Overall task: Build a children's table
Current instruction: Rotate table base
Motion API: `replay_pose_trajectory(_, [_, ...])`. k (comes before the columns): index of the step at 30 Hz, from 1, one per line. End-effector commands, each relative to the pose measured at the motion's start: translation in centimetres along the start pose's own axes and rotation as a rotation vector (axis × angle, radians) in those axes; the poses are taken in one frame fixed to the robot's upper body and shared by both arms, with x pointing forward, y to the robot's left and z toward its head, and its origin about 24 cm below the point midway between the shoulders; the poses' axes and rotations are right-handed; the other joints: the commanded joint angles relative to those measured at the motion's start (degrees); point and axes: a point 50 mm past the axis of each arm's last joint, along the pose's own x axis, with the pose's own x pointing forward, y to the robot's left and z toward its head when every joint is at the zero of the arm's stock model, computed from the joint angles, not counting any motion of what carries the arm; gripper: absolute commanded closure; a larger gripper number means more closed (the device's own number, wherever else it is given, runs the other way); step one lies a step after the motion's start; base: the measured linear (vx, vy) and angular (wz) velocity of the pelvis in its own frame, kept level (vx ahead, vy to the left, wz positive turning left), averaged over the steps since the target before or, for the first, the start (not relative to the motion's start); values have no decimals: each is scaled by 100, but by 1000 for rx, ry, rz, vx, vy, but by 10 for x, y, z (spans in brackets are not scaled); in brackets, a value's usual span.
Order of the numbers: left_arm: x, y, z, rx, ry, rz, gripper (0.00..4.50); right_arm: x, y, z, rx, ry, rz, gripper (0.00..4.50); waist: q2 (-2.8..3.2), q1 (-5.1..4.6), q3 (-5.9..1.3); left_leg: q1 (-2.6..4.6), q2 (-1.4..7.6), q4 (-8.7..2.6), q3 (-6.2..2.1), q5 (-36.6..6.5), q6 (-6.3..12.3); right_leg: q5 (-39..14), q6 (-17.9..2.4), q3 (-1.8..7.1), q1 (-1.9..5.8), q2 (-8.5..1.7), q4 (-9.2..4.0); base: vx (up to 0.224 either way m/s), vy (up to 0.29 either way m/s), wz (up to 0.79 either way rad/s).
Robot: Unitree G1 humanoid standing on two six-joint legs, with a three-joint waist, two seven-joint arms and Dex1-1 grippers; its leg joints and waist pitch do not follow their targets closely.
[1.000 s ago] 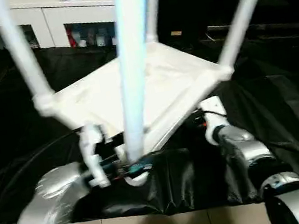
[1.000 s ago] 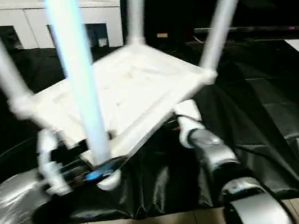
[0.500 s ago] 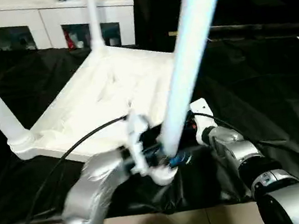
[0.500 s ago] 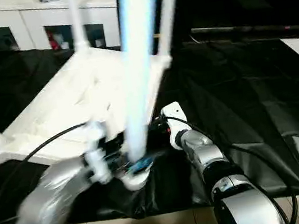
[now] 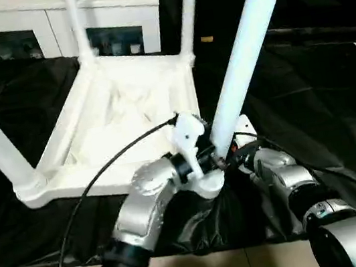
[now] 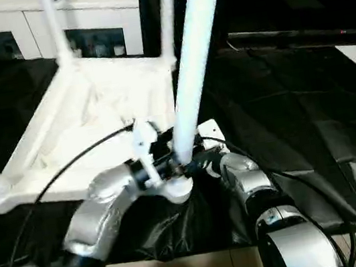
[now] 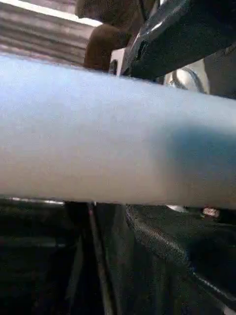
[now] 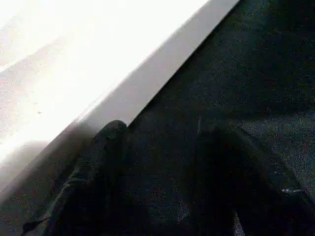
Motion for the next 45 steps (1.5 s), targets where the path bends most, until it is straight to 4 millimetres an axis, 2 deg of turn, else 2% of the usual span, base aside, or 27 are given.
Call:
replay_pose_trajectory(1, [-9, 4, 5, 54, 27, -47, 8, -6, -13, 11, -8, -43, -7, 137, 87, 88, -408, 34, 58, -378, -3, -1482, 71, -1380, -1128, 229, 336, -368, -443, 0, 0, 0])
replay_pose_trajectory(3, [-25, 8, 0, 79, 105, -106, 8, -15, -25, 12, -35, -45, -5, 137, 98, 97, -404, 43, 68, -379, 6, -1406, 91, -1311, -1169, 232, 330, -361, -429, 0, 0, 0])
replay_pose_trajectory(8, [-52, 11, -12, 110, 259, -235, 8, -28, -35, 14, -136, -24, 85, 137, 160, 185, -396, 72, 68, -379, 25, -1322, 80, -1152, -1247, 242, 319, -354, -405, 0, 0, 0])
replay_pose_trajectory(10, [-64, 19, -17, 142, 348, -266, 35, -36, -38, 14, -224, 0, 169, 137, 158, 201, -391, 75, 74, -386, 27, -1364, 85, -1064, -1273, 240, 316, -342, -398, 0, 0, 0])
replay_pose_trajectory(14, [-69, 26, -20, 165, 401, -271, 56, -43, -40, 15, -267, 18, 237, 137, 169, 233, -386, 76, 69, -392, 23, -1428, 36, -1177, -1275, 246, 331, -356, -408, 0, 0, 0])
replay_pose_trajectory(15, [-72, 33, -23, 191, 451, -266, 56, -50, -41, 16, -293, 47, 311, 137, 173, 250, -375, 88, 55, -395, 27, -1504, 72, -1286, -1222, 238, 327, -329, -455, 0, 0, 0])
replay_pose_trajectory(16, [-72, 37, -24, 209, 477, -263, 70, -54, -42, 16, -306, 65, 349, 137, 175, 272, -380, 103, 57, -380, 29, -1531, 87, -1287, -1190, 244, 324, -331, -442, 0, 0, 0])
replay_pose_trajectory(17, [-74, 41, -26, 229, 516, -263, 89, -58, -43, 15, -329, 89, 385, 137, 179, 290, -381, 86, 62, -385, 19, -1482, 94, -1274, -1176, 252, 343, -353, -422, 0, 0, 0])
replay_pose_trajectory(19, [-75, 47, -29, 253, 566, -268, 100, -65, -44, 13, -362, 122, 424, 137, 154, 310, -378, 69, 53, -386, 13, -1422, 104, -1408, -1106, 240, 359, -354, -447, 0, 0, 0])
replay_pose_trajectory(20, [-75, 54, -30, 281, 595, -271, 100, -71, -44, 11, -385, 147, 463, 137, 186, 330, -385, 84, 55, -381, 13, -1391, 97, -1393, -1101, 243, 351, -361, -445, 0, 0, 0])
replay_pose_trajectory(21, [-74, 56, -30, 286, 599, -273, 109, -74, -44, 10, -391, 155, 479, 137, 170, 339, -388, 79, 47, -375, 18, -1388, 124, -1371, -1083, 240, 353, -344, -454, 0, 0, 0])
replay_pose_trajectory(22, [-74, 56, -30, 287, 600, -273, 130, -74, -44, 10, -392, 157, 482, 137, 156, 343, -391, 53, 49, -381, 10, -1335, 133, -1316, -1097, 235, 371, -357, -446, 0, 0, 0])
replay_pose_trajectory(24, [-74, 58, -29, 288, 602, -278, 136, -77, -44, 9, -394, 166, 499, 137, 149, 337, -413, 42, 63, -375, 1, -1254, 126, -1185, -1184, 232, 378, -378, -412, 0, 0, 0])
replay_pose_trajectory(26, [-72, 61, -29, 283, 617, -313, 147, -85, -42, 5, -380, 205, 556, 137, 150, 363, -396, 52, 46, -368, 20, -1236, 187, -1144, -1197, 230, 371, -345, -444, 0, 0, 0])
replay_pose_trajectory(27, [-71, 63, -29, 276, 623, -332, 163, -90, -41, 3, -368, 225, 586, 137, 317, 389, -397, 64, 57, -374, 2, -1254, 185, -1065, -1242, 233, 368, -356, -419, 0, 0, 0])
replay_pose_trajectory(28, [-71, 63, -29, 276, 623, -332, 180, -90, -41, 3, -368, 225, 586, 137, 223, 379, -406, 73, 72, -369, 14, -1320, 203, -986, -1273, 221, 375, -348, -428, 0, 0, 0])
replay_pose_trajectory(29, [-71, 65, -29, 269, 627, -339, 180, -93, -40, 2, -357, 238, 604, 137, 208, 380, -407, 55, 68, -371, 9, -1297, 205, -964, -1302, 216, 391, -355, -415, 0, 0, 0])
replay_pose_trajectory(30, [-70, 66, -30, 269, 635, -342, 186, -94, -40, 2, -352, 242, 610, 121, 200, 398, -397, 55, 46, -360, 25, -1312, 244, -1074, -1280, 215, 384, -346, -443, 0, 0, 0])
replay_pose_trajectory(31, [-70, 67, -31, 272, 645, -347, 209, -95, -39, 2, -348, 244, 614, 104, 268, 403, -408, 57, 47, -359, 20, -1319, 238, -1150, -1259, 215, 384, -352, -457, 0, 0, 0])
replay_pose_trajectory(33, [-72, 70, -33, 272, 671, -367, 220, -98, -38, 2, -342, 247, 617, 99, 246, 411, -394, 42, 43, -364, 15, -1308, 219, -1269, -1223, 208, 390, -359, -472, 0, 0, 0])
replay_pose_trajectory(34, [-72, 70, -33, 272, 671, -367, 225, -98, -38, 2, -342, 247, 617, 78, 289, 423, -400, 78, 41, -357, 20, -1380, 214, -1392, -1186, 211, 369, -355, -498, 0, 0, 0])
replay_pose_trajectory(36, [-72, 71, -33, 268, 682, -380, 231, -99, -38, 3, -341, 248, 619, 66, 278, 447, -411, 61, 45, -357, 11, -1339, 202, -1418, -1156, 212, 386, -369, -482, 0, 0, 0])
replay_pose_trajectory(37, [-73, 72, -33, 265, 688, -389, 254, -101, -38, 3, -339, 251, 619, 62, 279, 443, -409, 51, 49, -363, 4, -1326, 198, -1427, -1159, 208, 388, -375, -477, 0, 0, 0])
replay_pose_trajectory(38, [-75, 73, -33, 258, 697, -399, 261, -102, -37, 3, -337, 255, 620, 60, 314, 457, -415, 71, 51, -361, 9, -1346, 184, -1443, -1149, 207, 374, -370, -491, 0, 0, 0])
replay_pose_trajectory(39, [-76, 74, -33, 255, 702, -405, 264, -103, -38, 2, -334, 259, 620, 50, 323, 469, -414, 69, 56, -368, 2, -1339, 178, -1390, -1164, 204, 378, -362, -484, 0, 0, 0])
replay_pose_trajectory(41, [-77, 75, -33, 250, 710, -412, 267, -105, -37, 2, -329, 265, 621, 34, 328, 478, -415, 75, 58, -370, 1, -1357, 174, -1336, -1192, 204, 376, -364, -478, 0, 0, 0])
replay_pose_trajectory(45, [-80, 77, -35, 244, 727, -415, 307, -107, -36, 1, -320, 272, 624, 2, 333, 499, -418, 73, 56, -370, 1, -1386, 176, -1319, -1203, 200, 381, -372, -483, 0, 0, 0])
